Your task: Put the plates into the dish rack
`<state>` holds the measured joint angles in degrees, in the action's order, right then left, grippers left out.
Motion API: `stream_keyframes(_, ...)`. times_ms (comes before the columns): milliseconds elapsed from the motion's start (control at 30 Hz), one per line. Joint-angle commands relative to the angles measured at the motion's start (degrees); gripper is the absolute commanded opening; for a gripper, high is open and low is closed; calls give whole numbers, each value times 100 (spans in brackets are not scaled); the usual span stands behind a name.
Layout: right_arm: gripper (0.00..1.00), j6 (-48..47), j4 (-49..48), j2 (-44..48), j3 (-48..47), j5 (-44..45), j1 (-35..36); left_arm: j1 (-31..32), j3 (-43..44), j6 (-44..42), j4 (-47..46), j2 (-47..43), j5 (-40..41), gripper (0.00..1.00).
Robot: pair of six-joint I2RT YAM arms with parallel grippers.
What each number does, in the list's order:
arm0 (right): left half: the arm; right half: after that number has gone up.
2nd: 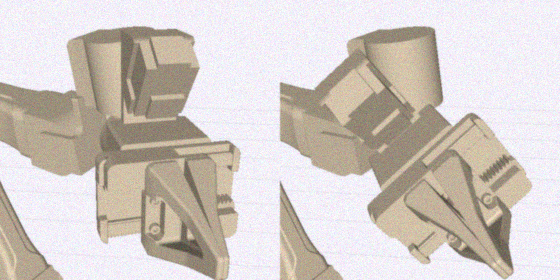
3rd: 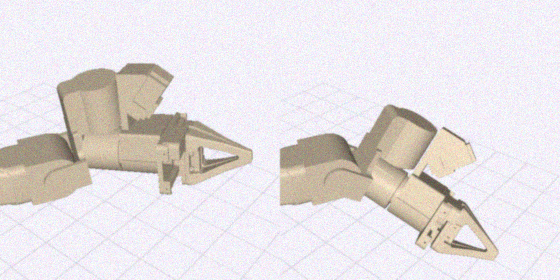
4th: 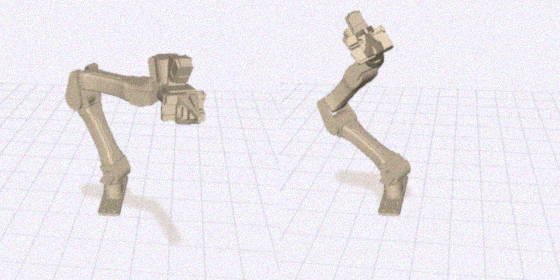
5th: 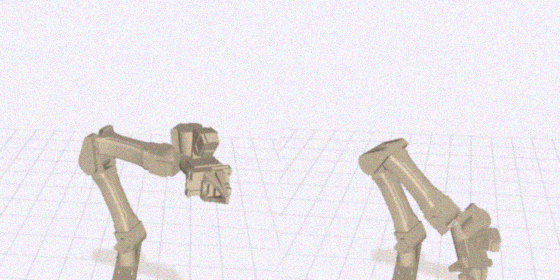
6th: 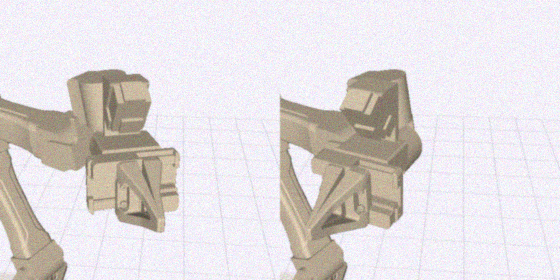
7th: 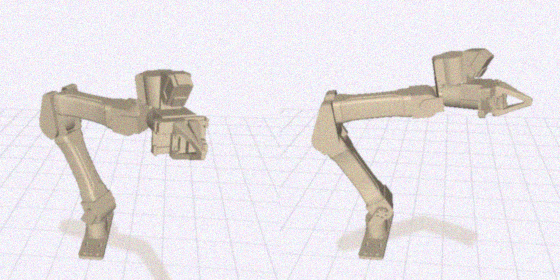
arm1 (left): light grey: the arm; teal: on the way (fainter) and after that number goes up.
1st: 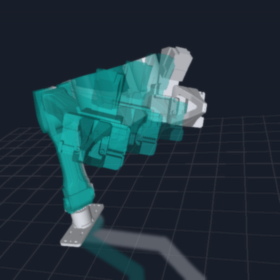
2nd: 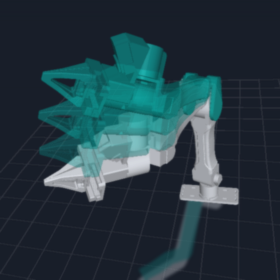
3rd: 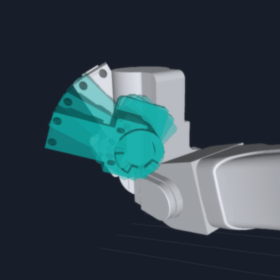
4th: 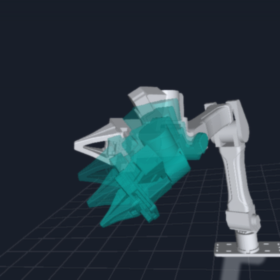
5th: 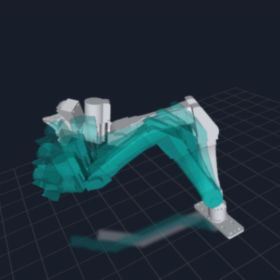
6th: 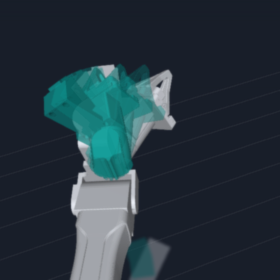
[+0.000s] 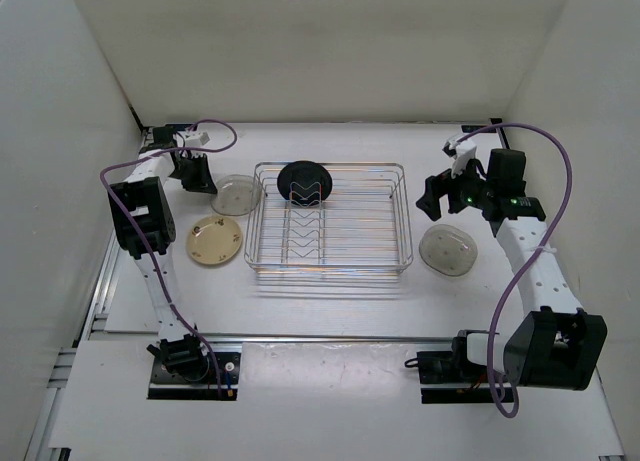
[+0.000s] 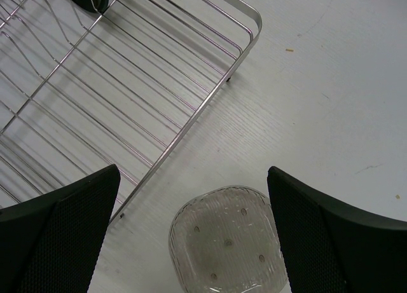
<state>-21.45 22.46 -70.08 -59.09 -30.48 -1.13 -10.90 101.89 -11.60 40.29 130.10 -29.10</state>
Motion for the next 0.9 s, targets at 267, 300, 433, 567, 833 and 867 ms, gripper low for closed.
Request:
stream_keyframes(267,100,-78,-154,188,99,-257,-168,-9,7,70,5,59,265,10)
stream_keyframes(300,100,-78,-154,188,99,-257,-169,-9,7,70,5,59,317,10)
stream_keyframes(433,100,-78,-154,188,99,-309,-169,-61,278,175,5,-11,370,10)
stream_keyframes(567,100,-78,-154,188,152,-309,-169,-123,647,298,5,-126,563,10)
stream_keyframes(833,100,-78,-154,241,205,-414,-169,-299,1202,351,5,-766,748,10)
stream_keyframes(867,100,-78,-154,241,205,-415,-169,-299,1254,351,5,-854,748,10)
